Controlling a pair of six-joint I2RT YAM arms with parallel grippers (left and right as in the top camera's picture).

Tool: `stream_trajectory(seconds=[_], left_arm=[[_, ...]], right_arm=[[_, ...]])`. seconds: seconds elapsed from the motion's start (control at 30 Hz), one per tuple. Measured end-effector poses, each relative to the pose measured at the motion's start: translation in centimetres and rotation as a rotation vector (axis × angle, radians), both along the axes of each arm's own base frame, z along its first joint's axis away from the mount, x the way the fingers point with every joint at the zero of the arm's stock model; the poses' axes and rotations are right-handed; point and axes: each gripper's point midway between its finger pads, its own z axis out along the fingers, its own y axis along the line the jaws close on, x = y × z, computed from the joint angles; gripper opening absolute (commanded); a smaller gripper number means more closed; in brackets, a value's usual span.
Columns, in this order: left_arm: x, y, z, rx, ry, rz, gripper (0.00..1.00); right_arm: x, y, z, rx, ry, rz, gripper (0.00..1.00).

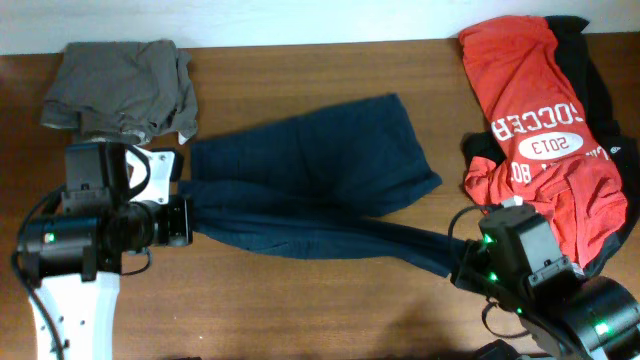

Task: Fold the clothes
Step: 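Lift both leg hems and fold them up onto the waistband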

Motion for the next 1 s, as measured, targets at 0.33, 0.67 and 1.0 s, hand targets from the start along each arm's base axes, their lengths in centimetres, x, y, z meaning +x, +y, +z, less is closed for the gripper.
stream_trajectory(seconds=[0.33, 0.67, 1.0], left_arm=[[3.2, 1.2, -2.1, 0.041, -0.039, 0.038, 0.01], [9.8, 2.5, -5.7, 0.048, -0.118, 0.132, 0.01], [17.3, 3.8, -8.4, 0.05, -0.239, 0.211, 0.01]], right_arm=[[8.2, 1.5, -0.7, -0.13, -0.103, 0.05, 0.04], [19.1, 1.7, -3.9, -0.155, -0.195, 0.037, 0.04], [25.6, 3.1, -7.5, -0.14, -0.273, 0.122, 0.04]])
